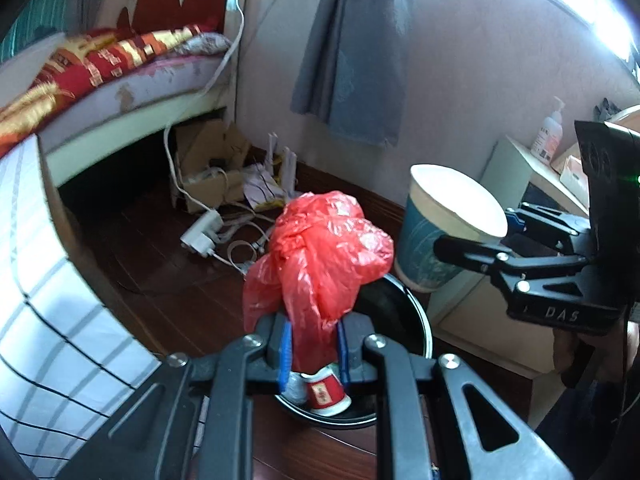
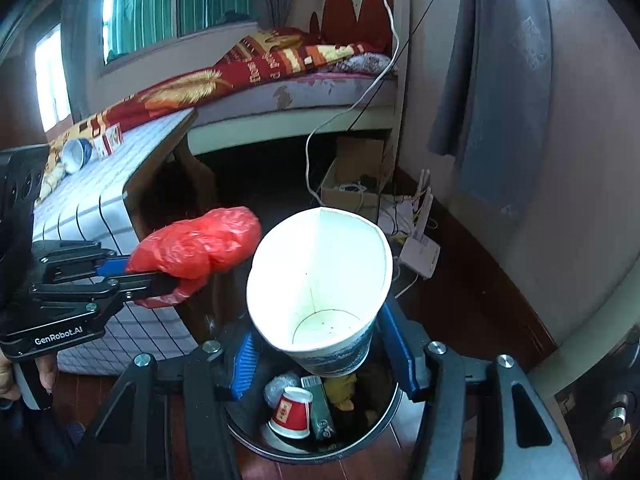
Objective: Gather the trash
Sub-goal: 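Carry the red bag and blue-patterned cup over the black bin, then open both tools to drop the red bag and cup into the bin, then move both open tools back from the bin to the table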
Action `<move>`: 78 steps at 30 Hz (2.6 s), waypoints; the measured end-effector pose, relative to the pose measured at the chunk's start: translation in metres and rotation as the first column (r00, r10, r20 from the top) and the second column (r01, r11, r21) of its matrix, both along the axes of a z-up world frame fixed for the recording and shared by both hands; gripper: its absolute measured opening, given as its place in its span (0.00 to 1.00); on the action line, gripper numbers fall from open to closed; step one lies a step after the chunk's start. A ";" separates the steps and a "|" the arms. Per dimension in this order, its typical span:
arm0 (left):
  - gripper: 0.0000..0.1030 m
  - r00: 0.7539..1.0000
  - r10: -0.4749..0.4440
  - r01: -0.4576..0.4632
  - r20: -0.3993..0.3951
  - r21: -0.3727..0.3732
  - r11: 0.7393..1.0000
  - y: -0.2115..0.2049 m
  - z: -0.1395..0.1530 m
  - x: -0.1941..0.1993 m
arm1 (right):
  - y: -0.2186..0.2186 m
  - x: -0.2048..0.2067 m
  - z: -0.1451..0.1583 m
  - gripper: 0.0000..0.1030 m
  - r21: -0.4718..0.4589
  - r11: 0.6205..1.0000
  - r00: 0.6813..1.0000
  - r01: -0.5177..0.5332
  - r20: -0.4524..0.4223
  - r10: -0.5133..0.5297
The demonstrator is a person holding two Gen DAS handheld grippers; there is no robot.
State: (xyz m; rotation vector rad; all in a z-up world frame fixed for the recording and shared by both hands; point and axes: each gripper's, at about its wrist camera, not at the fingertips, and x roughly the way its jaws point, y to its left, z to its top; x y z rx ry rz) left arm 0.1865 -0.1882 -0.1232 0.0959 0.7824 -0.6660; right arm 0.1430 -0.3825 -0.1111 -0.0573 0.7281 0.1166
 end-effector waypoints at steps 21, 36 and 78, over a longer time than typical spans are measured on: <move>1.00 0.977 0.210 -0.211 0.021 0.073 0.975 0.021 -0.021 0.004 | -0.021 0.026 -0.060 1.00 -0.133 0.985 0.980 0.112 -0.152 -0.131; 1.00 0.964 0.240 -0.249 0.114 0.076 0.965 0.035 0.003 0.001 | 0.003 0.027 -0.032 1.00 -0.099 0.992 0.994 0.081 -0.070 -0.088; 1.00 0.767 0.589 -0.613 0.255 0.018 0.790 0.215 0.061 -0.030 | 0.160 0.046 0.035 1.00 -0.018 0.976 0.969 -0.218 0.118 0.218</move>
